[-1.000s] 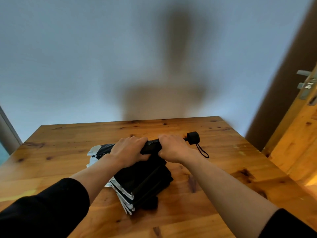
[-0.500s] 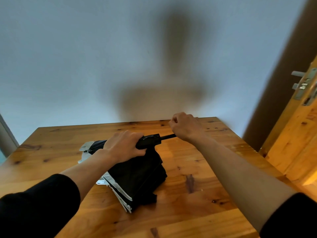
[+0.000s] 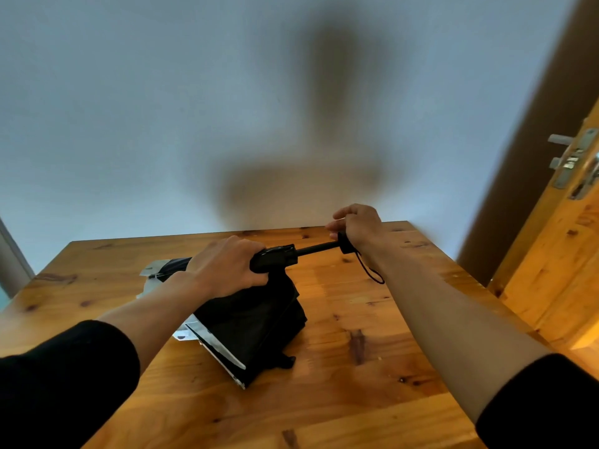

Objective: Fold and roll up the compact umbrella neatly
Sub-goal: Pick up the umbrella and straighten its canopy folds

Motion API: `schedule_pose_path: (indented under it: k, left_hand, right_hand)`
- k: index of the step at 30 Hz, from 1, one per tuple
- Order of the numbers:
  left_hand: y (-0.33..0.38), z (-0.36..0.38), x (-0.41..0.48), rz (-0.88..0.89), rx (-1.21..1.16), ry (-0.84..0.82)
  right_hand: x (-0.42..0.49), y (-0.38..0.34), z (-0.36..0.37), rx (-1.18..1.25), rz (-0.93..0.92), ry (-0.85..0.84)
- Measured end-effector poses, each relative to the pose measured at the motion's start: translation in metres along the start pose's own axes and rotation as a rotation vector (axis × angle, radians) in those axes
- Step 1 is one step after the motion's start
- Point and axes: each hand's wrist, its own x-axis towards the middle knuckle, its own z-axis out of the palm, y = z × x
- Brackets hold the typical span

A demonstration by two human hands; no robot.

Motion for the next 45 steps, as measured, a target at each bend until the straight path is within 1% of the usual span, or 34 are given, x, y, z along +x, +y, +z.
schedule_pose_path:
  k: [4, 12, 16, 19, 24, 28, 31, 40, 45]
  left_hand:
    - [0.006, 0.003, 0.004, 0.016, -0.008, -0.022]
    - [0.013, 0.01, 0.01, 0.055, 0.048, -0.026]
    - [0.013, 0.01, 0.007, 0.082, 0.076, -0.017]
    - [0.017, 0.009, 0.008, 0.099, 0.084, -0.001]
    - [0.019, 0.01, 0.012, 0.105, 0.084, -0.024]
    - [0.02, 0.012, 0.011, 0.119, 0.072, -0.044]
    - [0.023, 0.011, 0.011, 0.121, 0.068, -0.043]
    - [0.023, 0.009, 0.009, 0.124, 0.064, -0.018]
    - [0.022, 0.01, 0.011, 0.114, 0.042, 0.002]
  right_hand:
    - [-0.009, -0.001, 0.011, 0.013, -0.014, -0.131]
    - [-0.017, 0.007, 0.028, 0.016, 0.003, -0.235]
    - [-0.018, 0.007, 0.027, 0.137, 0.06, -0.269]
    - [-0.019, 0.006, 0.029, 0.179, 0.076, -0.311]
    - [-0.021, 0.009, 0.027, 0.256, 0.105, -0.349]
    - [-0.021, 0.013, 0.026, 0.197, 0.155, -0.376]
    - [-0.023, 0.014, 0.028, 0.206, 0.199, -0.402]
    - [-0.027, 0.012, 0.035, 0.282, 0.198, -0.434]
    - [-0.027, 0.009, 0.039, 0.276, 0.174, -0.425]
